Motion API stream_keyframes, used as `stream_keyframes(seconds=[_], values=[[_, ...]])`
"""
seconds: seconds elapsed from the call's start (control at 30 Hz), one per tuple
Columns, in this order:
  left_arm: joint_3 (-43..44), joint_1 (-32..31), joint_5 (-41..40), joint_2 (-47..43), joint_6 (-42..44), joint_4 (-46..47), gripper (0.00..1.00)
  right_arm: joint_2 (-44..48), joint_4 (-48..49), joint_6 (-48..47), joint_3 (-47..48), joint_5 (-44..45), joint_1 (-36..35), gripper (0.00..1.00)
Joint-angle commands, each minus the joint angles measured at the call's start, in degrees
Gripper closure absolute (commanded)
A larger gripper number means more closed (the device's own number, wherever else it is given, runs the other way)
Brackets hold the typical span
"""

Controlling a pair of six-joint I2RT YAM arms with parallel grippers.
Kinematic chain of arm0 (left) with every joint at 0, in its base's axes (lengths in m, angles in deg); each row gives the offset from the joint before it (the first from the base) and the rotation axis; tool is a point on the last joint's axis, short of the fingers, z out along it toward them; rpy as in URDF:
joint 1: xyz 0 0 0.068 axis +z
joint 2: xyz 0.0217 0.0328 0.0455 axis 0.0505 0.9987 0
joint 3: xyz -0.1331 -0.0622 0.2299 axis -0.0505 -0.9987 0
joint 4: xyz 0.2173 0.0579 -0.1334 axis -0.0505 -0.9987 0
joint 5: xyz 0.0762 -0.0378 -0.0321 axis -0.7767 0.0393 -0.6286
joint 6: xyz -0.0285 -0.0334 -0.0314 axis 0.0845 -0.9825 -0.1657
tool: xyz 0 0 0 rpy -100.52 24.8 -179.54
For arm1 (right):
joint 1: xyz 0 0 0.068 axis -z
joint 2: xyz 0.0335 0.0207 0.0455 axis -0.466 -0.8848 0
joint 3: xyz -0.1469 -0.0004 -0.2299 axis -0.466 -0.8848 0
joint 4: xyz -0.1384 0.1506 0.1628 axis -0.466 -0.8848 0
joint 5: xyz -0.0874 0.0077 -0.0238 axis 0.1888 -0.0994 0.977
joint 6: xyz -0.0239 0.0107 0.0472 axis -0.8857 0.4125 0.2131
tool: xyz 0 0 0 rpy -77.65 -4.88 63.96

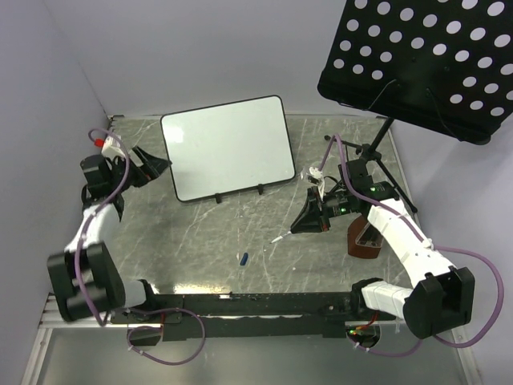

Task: Write a sentence on the whiteboard
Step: Pick up the whiteboard from the whiteboard stand.

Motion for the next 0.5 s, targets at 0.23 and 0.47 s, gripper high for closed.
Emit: stream_keyframes(seconds=[0.23, 0.47], values=[[10.88, 4.82, 17.19, 27.51, 1.66, 23.85, 0.03, 0.89, 0.32, -1.98, 0.92, -2.28, 0.33, 1.0], [14.66, 2.98, 24.93, 40.15, -2.72, 34.48, 0.04, -0.6, -0.38, -2.6, 1.44, -2.02, 0.33, 1.0]])
